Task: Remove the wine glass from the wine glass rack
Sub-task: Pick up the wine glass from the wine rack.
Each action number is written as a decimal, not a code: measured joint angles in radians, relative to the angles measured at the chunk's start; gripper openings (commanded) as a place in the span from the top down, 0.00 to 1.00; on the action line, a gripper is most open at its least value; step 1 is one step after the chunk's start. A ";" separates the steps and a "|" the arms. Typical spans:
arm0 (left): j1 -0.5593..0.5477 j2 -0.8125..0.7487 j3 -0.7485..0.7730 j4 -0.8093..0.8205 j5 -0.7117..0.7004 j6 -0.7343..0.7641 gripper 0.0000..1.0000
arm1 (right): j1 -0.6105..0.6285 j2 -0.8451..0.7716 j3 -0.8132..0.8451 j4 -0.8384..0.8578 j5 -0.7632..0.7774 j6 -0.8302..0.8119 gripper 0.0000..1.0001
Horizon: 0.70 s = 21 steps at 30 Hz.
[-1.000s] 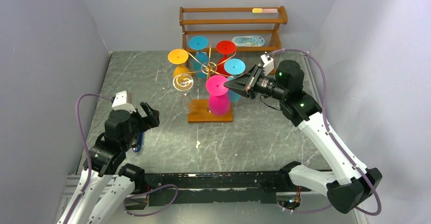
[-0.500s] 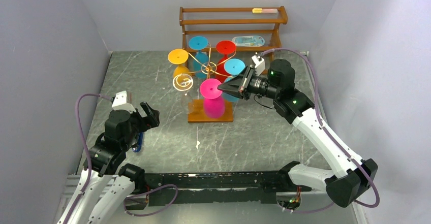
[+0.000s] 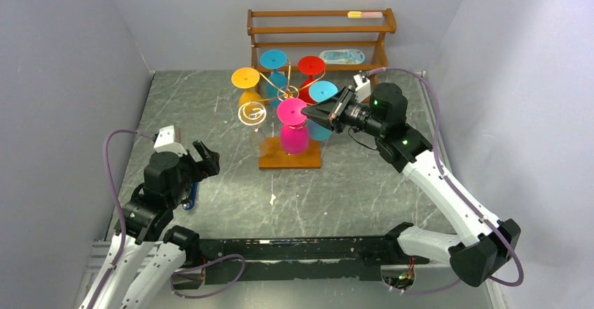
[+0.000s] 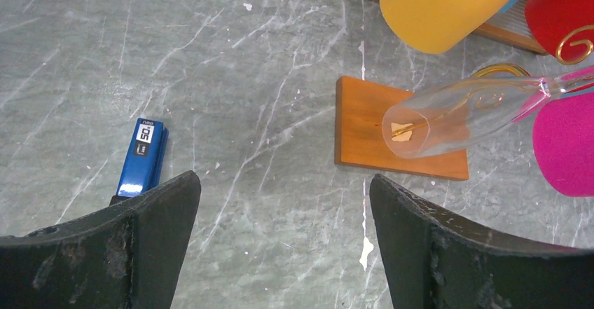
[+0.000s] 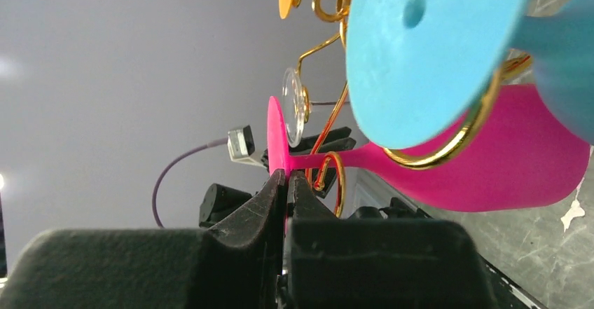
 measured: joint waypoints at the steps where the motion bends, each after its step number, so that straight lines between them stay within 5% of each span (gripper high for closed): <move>1: 0.000 0.000 0.000 0.000 0.000 0.000 0.05 | 0.000 -0.005 -0.007 0.004 0.011 0.007 1.00; 21: 0.000 0.000 0.000 0.000 0.000 0.000 0.05 | 0.000 -0.125 -0.158 0.114 0.187 0.198 1.00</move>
